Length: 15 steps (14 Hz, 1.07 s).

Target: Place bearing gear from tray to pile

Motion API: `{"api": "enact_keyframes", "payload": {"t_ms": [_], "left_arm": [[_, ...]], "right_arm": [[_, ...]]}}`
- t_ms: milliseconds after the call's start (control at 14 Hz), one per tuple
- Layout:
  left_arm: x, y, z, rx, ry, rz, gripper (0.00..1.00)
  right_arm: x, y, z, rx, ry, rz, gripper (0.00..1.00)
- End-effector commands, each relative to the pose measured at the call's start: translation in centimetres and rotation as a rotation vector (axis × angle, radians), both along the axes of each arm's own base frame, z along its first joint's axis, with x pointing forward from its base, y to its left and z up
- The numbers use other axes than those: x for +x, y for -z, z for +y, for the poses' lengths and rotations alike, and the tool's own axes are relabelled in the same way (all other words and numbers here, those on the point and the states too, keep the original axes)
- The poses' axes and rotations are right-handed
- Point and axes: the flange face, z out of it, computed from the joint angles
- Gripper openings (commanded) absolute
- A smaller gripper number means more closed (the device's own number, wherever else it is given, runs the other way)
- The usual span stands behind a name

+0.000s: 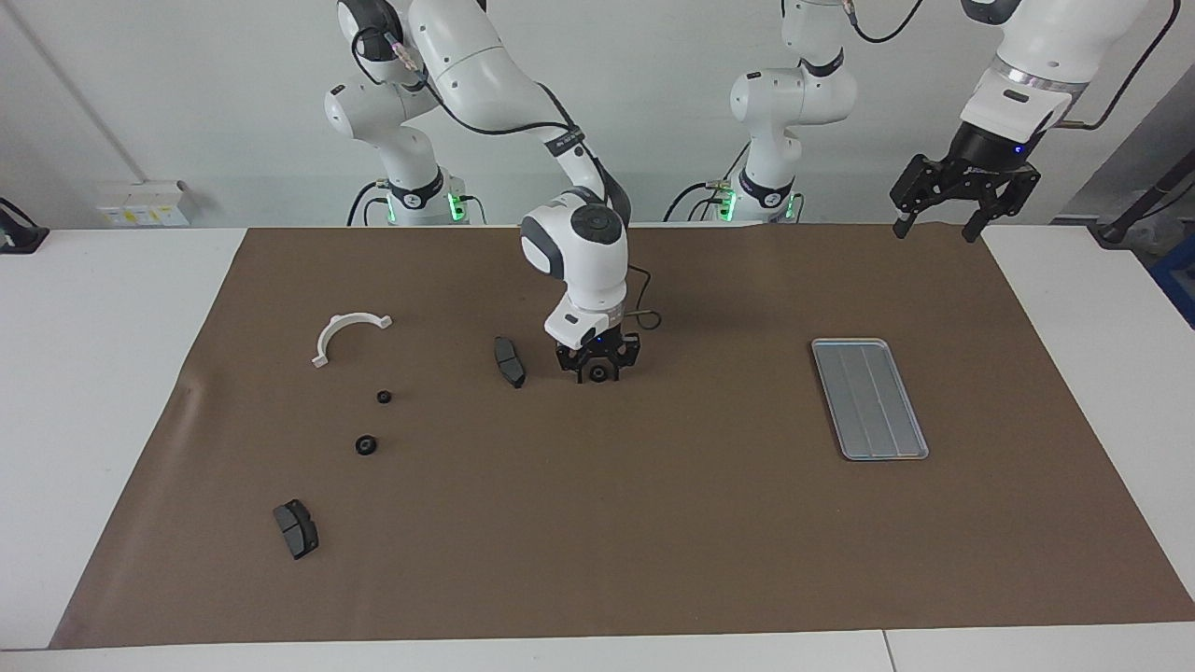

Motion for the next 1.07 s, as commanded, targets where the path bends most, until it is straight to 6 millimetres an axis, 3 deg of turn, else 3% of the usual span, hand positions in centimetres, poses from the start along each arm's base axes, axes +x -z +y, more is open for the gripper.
{"api": "enact_keyframes", "payload": {"t_ms": [0,71,285,499,784,926,998], "left_arm": [[-0.5,0.3,0.3,0.006,-0.008,-0.002,1.00],[-0.6,0.3,0.4,0.004,-0.012,0.006,1.00],[-0.8,0.2,0.0,0.005,-0.005,0.012,1.00],[-0.8,0.2,0.0,0.005,-0.004,0.012,1.00],[-0.8,0.2,0.2,0.005,-0.008,0.012,1.00],[-0.8,0.2,0.2,0.005,-0.008,0.012,1.00],[-0.7,0.1,0.4,0.004,-0.013,0.007,1.00]], "right_arm": [[-0.3,-0.1,0.1,-0.008,0.009,0.019,0.11],[-0.2,-0.2,0.1,-0.004,0.013,0.017,0.00],[0.0,-0.4,0.2,0.001,0.019,0.011,0.00],[1.0,-4.0,-1.2,0.026,0.047,-0.020,0.00],[4.4,-10.1,-8.0,0.043,0.106,-0.066,0.00],[6.4,-11.1,-13.0,0.021,0.070,-0.063,0.00],[7.1,-10.7,-15.0,0.014,0.057,-0.063,0.00]]}}
